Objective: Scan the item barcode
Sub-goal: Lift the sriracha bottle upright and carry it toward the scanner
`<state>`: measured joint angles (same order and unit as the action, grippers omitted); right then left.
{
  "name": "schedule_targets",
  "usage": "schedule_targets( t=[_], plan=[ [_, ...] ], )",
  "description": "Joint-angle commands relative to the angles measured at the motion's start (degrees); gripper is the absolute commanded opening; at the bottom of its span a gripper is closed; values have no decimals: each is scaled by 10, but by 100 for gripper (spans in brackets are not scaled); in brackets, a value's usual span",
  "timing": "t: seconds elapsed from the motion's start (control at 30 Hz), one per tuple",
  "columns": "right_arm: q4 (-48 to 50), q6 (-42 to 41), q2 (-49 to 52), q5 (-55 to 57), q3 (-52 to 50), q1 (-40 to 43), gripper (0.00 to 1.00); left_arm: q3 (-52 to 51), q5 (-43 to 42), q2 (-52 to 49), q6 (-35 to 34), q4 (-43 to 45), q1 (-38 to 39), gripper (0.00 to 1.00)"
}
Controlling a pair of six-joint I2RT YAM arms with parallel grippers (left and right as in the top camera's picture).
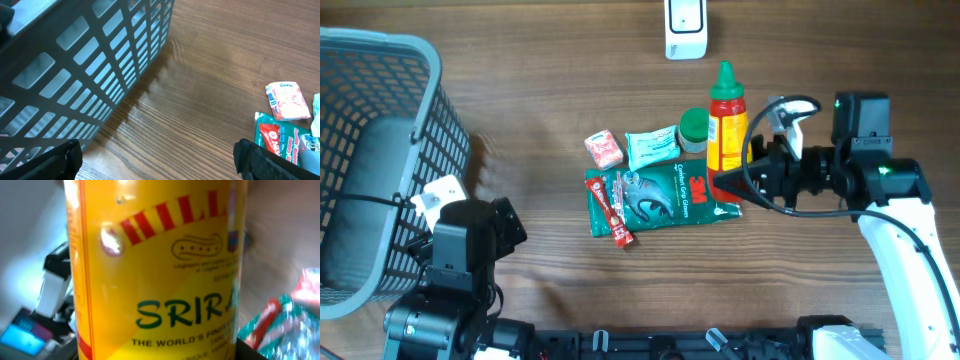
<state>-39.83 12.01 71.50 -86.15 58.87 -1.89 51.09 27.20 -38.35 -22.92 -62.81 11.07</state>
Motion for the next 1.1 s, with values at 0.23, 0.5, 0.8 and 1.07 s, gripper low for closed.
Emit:
schedule_targets(
  t=[0.23, 0.5, 0.8, 1.07],
  plan=[
    [279, -157, -7, -68, 16, -73, 46, 9, 5, 0, 11, 2, -5, 100],
    [394, -303, -5, -68, 16, -84, 44, 9, 5, 0, 11, 2, -5, 100],
    [385, -450, -3, -68, 14, -37, 42, 9, 5, 0, 11, 2, -5, 100],
    [337, -509, -4, -68, 14, -37, 43, 9, 5, 0, 11, 2, -5, 100]
  ],
)
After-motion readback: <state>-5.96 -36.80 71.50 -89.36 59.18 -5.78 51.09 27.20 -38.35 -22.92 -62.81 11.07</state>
